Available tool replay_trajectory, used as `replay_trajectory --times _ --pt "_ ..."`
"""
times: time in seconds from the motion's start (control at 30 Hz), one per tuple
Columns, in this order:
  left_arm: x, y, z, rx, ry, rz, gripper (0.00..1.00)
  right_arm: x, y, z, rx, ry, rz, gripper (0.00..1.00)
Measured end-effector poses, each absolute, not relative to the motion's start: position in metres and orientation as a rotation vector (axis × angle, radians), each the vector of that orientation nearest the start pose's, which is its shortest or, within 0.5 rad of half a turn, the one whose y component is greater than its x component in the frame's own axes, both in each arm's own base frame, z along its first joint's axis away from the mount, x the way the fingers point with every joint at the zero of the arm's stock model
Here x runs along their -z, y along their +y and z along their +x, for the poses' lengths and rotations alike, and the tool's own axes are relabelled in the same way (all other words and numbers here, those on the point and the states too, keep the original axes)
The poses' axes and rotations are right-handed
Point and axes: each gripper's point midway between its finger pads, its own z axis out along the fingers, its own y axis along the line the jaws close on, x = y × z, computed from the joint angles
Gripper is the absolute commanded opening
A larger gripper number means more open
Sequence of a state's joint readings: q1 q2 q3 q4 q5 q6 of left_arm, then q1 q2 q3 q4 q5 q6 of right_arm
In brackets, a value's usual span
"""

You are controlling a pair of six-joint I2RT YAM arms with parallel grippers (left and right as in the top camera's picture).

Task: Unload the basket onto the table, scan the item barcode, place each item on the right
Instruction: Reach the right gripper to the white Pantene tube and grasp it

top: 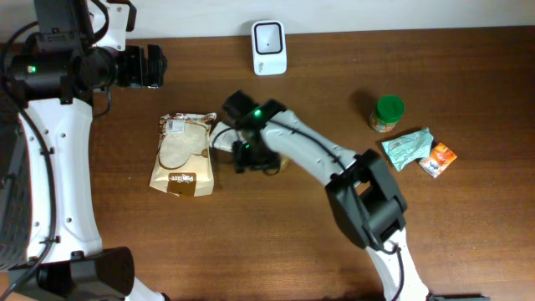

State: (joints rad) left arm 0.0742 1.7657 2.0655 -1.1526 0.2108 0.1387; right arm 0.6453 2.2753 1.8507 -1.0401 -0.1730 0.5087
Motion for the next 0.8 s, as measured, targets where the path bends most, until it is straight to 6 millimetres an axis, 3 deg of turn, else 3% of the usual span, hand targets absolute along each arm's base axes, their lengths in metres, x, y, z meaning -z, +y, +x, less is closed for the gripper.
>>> replay_trajectory --times 0.13,0.23,0.33,0.43,0.47,0.57,0.7,0.8 --pt "-0.32 -0.003 0.448 0.156 2.398 0.173 0.99 -0.025 0.242 0.4 -0.236 3.086 0.0 0.6" --pt "-0.32 -0.003 0.448 0.156 2.398 0.173 0.99 -0.028 0.218 0.438 -0.263 2.986 0.105 0.6" --pt "-0.32 -0.003 0.448 0.156 2.398 0.172 0.99 -0.036 0.226 0.465 -0.348 2.877 0.093 0.6" --pt "-0.32 -0.003 0.448 0.157 2.398 0.173 0.99 -0.043 0.24 0.479 -0.428 2.808 0.058 0.61" --pt "-0.32 -0.003 0.448 0.156 2.398 0.173 0.99 -0.046 0.245 0.483 -0.459 2.784 0.05 0.67" --pt "-0.32 -0.003 0.448 0.156 2.398 0.173 0.99 -0.05 0.256 0.48 -0.553 2.782 0.0 0.74" --pt "-0.32 -0.003 0.448 0.157 2.398 0.173 0.99 -0.051 0.278 0.442 -0.79 2.926 0.038 0.75" --pt "-0.32 -0.003 0.448 0.156 2.398 0.173 0.99 -0.05 0.297 0.427 -0.814 2.964 0.1 0.74"
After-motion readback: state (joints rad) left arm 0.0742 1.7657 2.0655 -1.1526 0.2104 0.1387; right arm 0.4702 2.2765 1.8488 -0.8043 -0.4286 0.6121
